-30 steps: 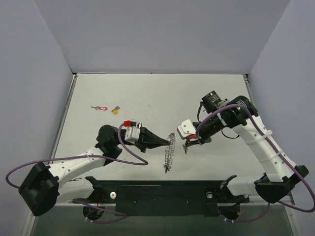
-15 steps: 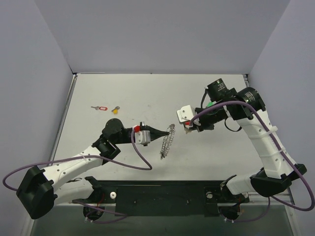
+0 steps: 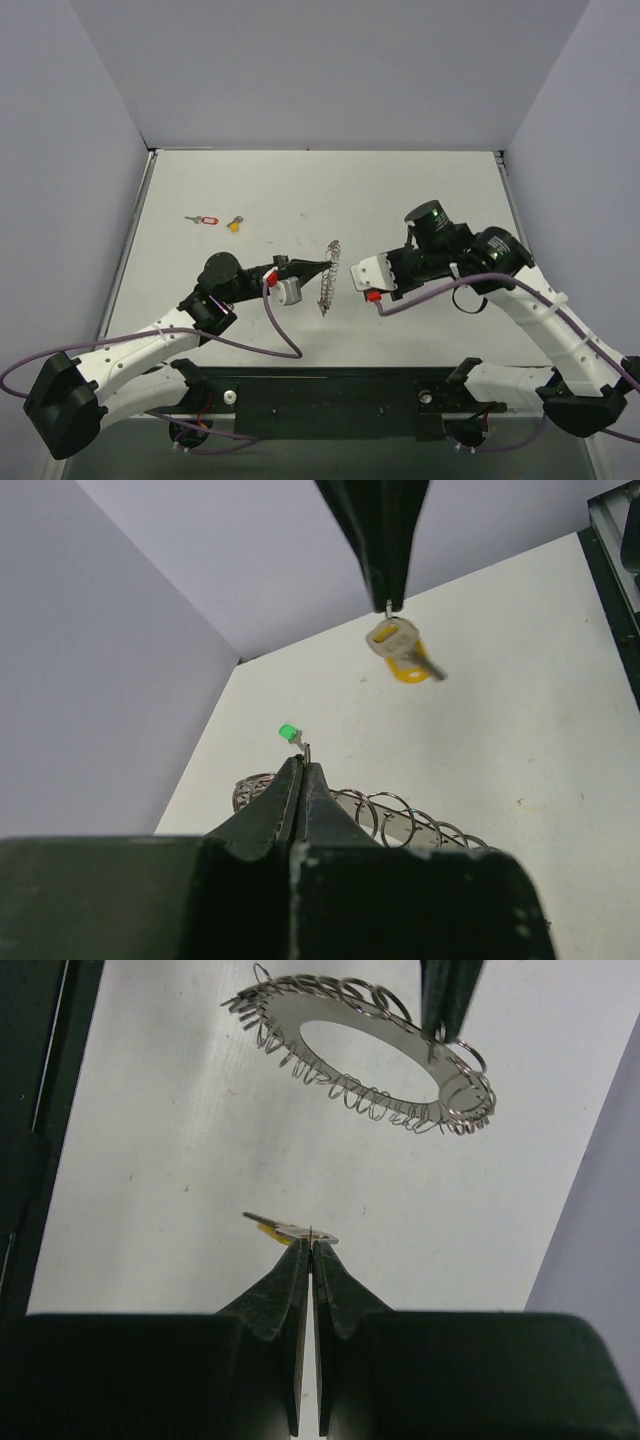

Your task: Put the keys on the keyring

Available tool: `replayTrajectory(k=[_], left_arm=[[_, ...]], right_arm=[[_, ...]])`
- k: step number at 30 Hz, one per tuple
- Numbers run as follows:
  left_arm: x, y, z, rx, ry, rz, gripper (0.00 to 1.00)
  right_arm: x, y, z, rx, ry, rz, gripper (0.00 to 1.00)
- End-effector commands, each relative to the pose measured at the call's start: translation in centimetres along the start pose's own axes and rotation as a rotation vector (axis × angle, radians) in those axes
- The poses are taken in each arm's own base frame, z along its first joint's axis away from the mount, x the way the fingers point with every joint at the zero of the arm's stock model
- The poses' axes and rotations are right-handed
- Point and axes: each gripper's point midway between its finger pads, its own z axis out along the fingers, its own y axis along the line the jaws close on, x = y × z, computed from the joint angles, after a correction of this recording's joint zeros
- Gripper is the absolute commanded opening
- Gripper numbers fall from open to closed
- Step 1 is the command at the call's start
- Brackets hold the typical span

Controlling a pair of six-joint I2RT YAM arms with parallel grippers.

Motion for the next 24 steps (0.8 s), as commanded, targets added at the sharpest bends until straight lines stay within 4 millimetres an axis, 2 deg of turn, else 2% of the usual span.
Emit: replayTrajectory(k=[1, 2, 3, 11, 18, 24], left_arm=[[-1.8, 2.5, -0.5, -0.118, -0.069, 0.076, 0.00], [-2.1, 2.7, -0.5, -0.129, -0.087, 0.086, 0.00], [-1.9, 2.5, -0.5, -0.131, -0.086, 0.068, 0.00], [-1.9, 1.7, -0.6, -0.107, -0.111, 0.083, 0.00], [-2.1, 0.7, -0.3, -0.072, -0.136, 0.076, 0.00], [-2.3, -0.7, -0.2, -0.010, -0.141, 0.107, 0.00]], right_arm=[[-1.4, -2.3, 0.7, 0.223, 0.002, -0.112, 0.00], [-1.3, -2.1, 1.3, 0.232, -0.002, -0.095, 0.00], [-1.8, -2.7, 1.4, 0.270, -0.005, -0.100, 0.00], [-1.3, -2.7, 4.3, 0.307, -0.009, -0.095, 0.00], [-2.4, -3.3, 4.7, 0.352, -0.060, -0.097, 0.00], [-3.2, -2.4, 4.9, 0.324, -0.116, -0.077, 0.00]])
